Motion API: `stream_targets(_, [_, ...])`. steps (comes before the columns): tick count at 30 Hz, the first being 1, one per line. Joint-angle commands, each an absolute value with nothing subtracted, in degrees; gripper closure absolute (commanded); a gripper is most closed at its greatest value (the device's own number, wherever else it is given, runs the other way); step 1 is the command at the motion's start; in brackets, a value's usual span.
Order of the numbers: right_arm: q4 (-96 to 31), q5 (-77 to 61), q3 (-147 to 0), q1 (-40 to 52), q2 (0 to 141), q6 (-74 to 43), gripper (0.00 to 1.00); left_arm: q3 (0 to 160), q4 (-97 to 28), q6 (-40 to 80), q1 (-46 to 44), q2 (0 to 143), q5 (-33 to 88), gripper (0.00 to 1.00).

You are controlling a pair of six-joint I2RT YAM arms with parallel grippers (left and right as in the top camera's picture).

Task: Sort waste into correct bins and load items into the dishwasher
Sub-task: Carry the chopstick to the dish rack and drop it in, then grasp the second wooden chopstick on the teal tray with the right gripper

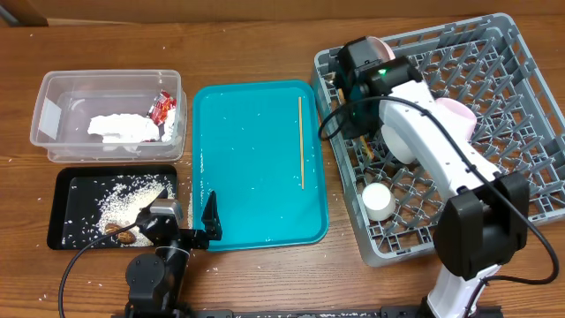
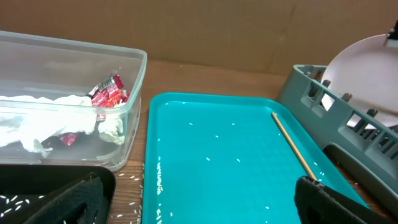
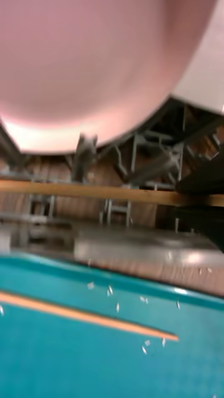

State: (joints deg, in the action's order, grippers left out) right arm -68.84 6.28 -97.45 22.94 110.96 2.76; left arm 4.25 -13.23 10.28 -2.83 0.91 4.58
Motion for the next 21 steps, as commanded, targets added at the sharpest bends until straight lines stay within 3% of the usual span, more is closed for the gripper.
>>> stream_targets(1, [-68.66, 5.45, -97.71, 23.99, 110.24, 2.94, 0.77, 3.97, -13.02, 9.37, -2.26, 0.36, 5.41, 0.00])
stream_targets(2, [-68.40, 5.48, -97.76, 23.99, 110.24, 2.81, 0.65, 3.97, -13.02, 9.37, -2.26, 0.36, 5.41, 0.00])
stream_targets(4, [-68.31, 5.50, -98.41, 23.99, 110.15, 1.74, 0.59, 3.97, -13.02, 9.37, -2.26, 0.36, 5.41, 0.00])
stream_targets(14, [-65.19, -10.44, -100.44, 27.59, 108.25, -6.04, 0.59, 3.97, -13.02, 9.37, -2.26, 0.36, 5.41, 0.00])
stream_targets(21, [-54.87, -2.50, -93.60, 34.24, 114.89, -17.30, 0.58, 3.97, -13.02, 9.37, -2.26, 0.36, 5.43, 0.00])
